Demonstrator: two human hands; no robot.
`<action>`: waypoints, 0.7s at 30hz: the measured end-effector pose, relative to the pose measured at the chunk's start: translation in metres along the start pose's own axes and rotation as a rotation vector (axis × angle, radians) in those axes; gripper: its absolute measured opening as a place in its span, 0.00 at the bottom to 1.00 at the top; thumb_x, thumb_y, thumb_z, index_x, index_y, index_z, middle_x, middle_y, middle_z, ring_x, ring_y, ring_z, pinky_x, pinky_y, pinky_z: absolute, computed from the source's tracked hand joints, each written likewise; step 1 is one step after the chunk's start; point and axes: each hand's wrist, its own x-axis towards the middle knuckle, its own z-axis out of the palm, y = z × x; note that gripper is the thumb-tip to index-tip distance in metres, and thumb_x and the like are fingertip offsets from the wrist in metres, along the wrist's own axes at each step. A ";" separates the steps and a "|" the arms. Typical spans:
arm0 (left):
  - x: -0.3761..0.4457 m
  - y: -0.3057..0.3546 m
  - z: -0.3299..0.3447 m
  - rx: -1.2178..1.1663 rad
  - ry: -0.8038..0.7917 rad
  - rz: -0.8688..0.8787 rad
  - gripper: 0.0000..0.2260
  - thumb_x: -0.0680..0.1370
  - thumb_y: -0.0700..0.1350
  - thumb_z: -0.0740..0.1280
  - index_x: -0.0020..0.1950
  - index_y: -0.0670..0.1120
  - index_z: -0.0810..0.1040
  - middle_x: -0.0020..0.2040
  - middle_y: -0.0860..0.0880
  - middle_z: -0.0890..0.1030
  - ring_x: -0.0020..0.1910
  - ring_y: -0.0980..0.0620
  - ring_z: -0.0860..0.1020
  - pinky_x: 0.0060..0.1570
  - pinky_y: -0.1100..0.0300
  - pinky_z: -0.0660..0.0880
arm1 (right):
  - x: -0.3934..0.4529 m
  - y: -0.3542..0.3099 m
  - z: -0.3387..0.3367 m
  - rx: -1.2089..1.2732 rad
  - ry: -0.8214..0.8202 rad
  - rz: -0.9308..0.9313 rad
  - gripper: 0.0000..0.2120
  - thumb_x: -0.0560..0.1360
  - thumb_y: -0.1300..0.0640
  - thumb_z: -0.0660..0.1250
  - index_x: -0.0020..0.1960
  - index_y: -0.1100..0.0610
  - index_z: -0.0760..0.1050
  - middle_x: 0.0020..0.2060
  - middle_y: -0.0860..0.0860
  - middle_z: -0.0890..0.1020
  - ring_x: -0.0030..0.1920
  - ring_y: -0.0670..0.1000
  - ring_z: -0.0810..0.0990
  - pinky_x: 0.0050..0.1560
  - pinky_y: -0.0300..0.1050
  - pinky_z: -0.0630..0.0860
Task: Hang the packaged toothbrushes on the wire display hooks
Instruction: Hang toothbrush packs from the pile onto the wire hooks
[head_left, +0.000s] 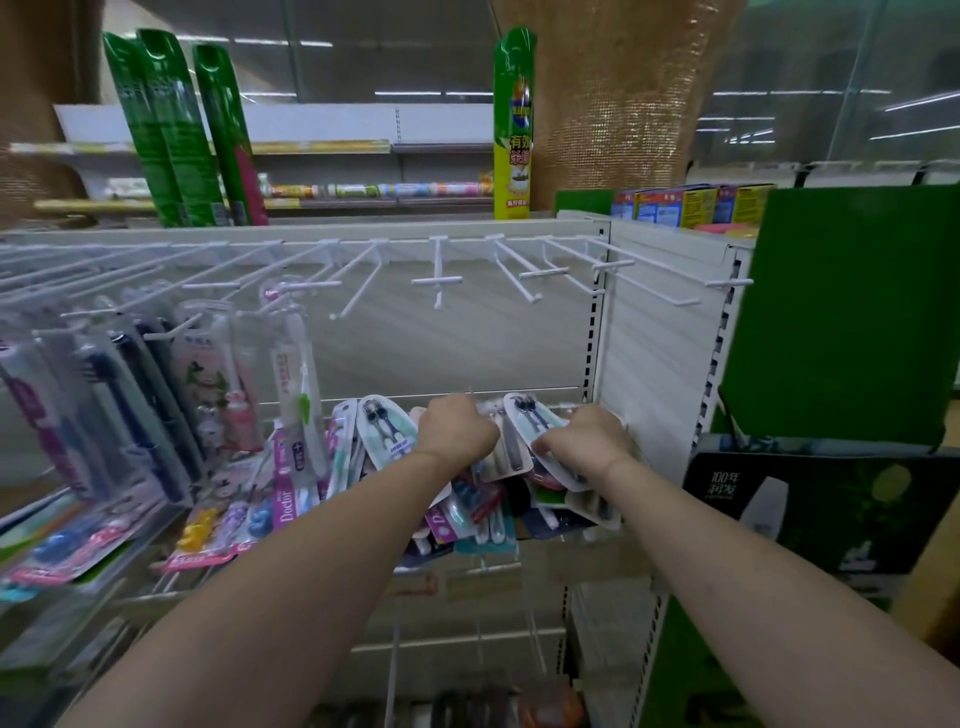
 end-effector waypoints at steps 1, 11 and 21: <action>-0.001 0.000 -0.002 -0.016 0.010 -0.002 0.12 0.78 0.41 0.64 0.35 0.41 0.71 0.47 0.35 0.80 0.46 0.37 0.77 0.42 0.54 0.72 | -0.001 -0.001 0.000 0.007 0.013 0.003 0.13 0.66 0.47 0.74 0.42 0.54 0.76 0.44 0.54 0.81 0.45 0.56 0.80 0.37 0.42 0.72; -0.006 0.001 -0.021 -0.396 0.081 -0.150 0.08 0.76 0.37 0.62 0.37 0.39 0.71 0.38 0.44 0.73 0.34 0.46 0.70 0.36 0.56 0.69 | -0.019 -0.015 -0.003 0.196 0.103 -0.045 0.19 0.69 0.51 0.72 0.56 0.58 0.75 0.50 0.55 0.81 0.48 0.59 0.79 0.44 0.46 0.76; -0.027 -0.022 -0.028 -0.579 0.157 -0.278 0.15 0.81 0.40 0.58 0.62 0.35 0.77 0.63 0.35 0.78 0.60 0.37 0.77 0.56 0.52 0.74 | -0.044 -0.036 0.015 0.339 0.094 -0.104 0.22 0.70 0.53 0.76 0.59 0.57 0.71 0.48 0.53 0.77 0.47 0.56 0.75 0.42 0.43 0.67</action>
